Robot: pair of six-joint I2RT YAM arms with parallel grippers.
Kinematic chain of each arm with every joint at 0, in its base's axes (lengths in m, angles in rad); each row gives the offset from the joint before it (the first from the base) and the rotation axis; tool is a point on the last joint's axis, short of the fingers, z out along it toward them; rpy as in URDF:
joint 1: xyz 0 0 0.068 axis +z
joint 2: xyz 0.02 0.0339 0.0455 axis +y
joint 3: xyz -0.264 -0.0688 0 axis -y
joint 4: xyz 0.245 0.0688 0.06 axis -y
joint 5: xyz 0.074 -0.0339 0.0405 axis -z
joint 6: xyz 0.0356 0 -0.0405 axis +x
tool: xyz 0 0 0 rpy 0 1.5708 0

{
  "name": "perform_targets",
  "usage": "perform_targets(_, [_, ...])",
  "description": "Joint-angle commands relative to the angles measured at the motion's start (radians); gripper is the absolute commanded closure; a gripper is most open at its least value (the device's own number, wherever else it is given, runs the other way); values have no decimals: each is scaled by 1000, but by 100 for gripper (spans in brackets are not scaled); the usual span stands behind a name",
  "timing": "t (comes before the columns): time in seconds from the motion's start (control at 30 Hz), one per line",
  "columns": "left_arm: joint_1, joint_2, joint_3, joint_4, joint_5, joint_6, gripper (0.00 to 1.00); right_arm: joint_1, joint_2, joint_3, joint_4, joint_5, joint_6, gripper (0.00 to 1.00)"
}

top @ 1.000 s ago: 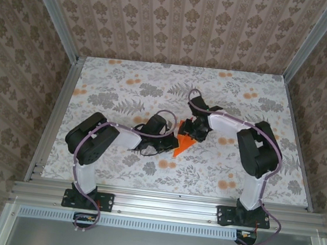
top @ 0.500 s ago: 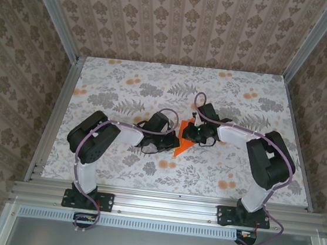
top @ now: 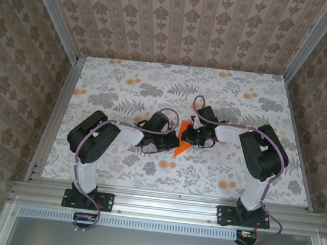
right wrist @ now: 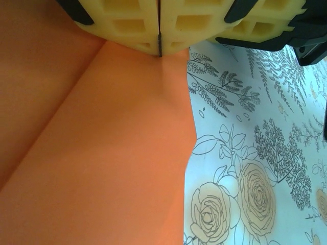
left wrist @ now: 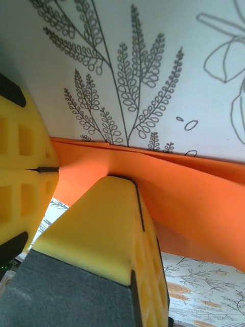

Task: Fold a paper plane with a square sheet of paper (pick it up from the middle)
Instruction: Fourth fold the wing at the center of the table.

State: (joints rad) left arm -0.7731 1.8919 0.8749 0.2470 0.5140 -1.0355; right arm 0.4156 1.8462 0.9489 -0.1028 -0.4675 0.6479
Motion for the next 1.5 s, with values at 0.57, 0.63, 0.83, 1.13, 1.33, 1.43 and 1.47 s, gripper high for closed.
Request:
perform_targets(0.57, [-6, 73, -38, -255, -11, 97, 100, -192, 140, 67, 39, 53, -37, 92])
perform_targets(0.63, [-8, 76, -33, -260, -8, 99, 100, -196, 138, 78, 30, 64, -45, 92])
perform_targets(0.83, [-9, 78, -28, -274, -9, 110, 100, -207, 146, 115, 9, 77, -59, 92])
perform_targets(1.13, [-11, 79, -16, -296, -6, 123, 100, -257, 189, 181, 2, 79, -55, 92])
perform_targets(1.33, [-13, 79, -14, -301, -3, 129, 100, -295, 230, 222, -6, 63, -10, 91])
perform_targets(1.43, [-14, 79, -14, -302, -1, 133, 100, -310, 235, 241, 1, 71, 2, 91])
perform_targets(1.47, [-14, 77, -13, -302, 0, 134, 100, -315, 239, 247, 5, 69, 11, 91])
